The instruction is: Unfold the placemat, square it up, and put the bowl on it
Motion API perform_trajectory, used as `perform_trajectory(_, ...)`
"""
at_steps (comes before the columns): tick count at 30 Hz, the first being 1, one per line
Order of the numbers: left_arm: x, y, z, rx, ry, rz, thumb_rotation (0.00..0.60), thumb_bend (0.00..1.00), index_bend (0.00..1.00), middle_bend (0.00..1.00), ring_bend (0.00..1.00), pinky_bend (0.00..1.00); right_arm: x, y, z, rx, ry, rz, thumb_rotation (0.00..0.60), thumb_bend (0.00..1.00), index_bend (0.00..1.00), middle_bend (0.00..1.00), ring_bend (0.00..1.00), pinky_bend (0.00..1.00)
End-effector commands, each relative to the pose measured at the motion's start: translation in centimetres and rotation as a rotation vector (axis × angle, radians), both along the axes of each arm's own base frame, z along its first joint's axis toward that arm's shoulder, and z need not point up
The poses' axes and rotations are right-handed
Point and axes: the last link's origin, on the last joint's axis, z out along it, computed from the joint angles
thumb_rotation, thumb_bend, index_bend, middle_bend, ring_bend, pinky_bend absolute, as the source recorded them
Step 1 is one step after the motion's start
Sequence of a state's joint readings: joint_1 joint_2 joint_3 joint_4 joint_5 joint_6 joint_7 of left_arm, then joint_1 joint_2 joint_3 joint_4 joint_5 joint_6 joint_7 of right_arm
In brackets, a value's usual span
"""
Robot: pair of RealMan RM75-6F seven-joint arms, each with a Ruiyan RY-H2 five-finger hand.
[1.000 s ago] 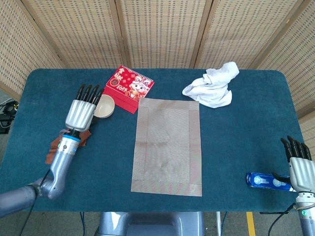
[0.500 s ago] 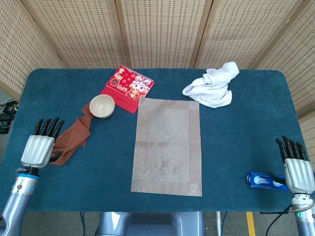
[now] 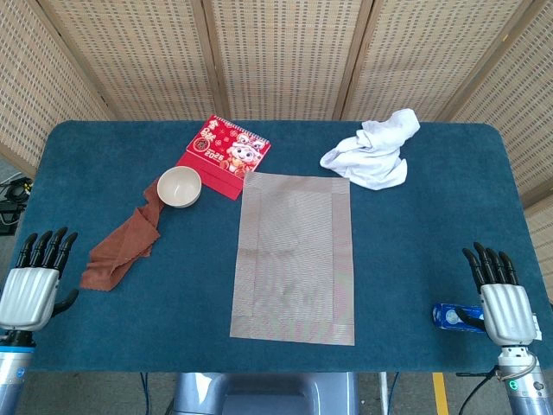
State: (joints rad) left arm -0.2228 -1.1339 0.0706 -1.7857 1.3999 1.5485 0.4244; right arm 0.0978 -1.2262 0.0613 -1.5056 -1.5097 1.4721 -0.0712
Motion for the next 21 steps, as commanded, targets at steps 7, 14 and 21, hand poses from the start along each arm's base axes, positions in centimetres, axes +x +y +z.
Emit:
perform_trajectory(7,-0.5,-0.8,0.0,-0.016,-0.003,0.017,0.600,0.22,0.00,0.00,0.00,0.00,0.0,0.2,-1.1,0.023,0.011,0.032,0.600,0.14,0.23,0.08,0.02,0.04)
perform_trajectory(14,0.1,-1.0,0.5,0.003,-0.043,-0.016,0.600,0.22,0.00,0.00,0.00,0.00,2.4,0.1,-4.1,0.047,0.015,0.198,0.600,0.14,0.32,0.42,0.32,0.25)
perform_trajectory(21,0.3,-1.0,0.5,0.010,-0.053,-0.024,0.600,0.22,0.00,0.00,0.00,0.00,4.8,-0.5,-6.1,0.091,0.011,0.244,0.600,0.15,0.33,0.47,0.37,0.28)
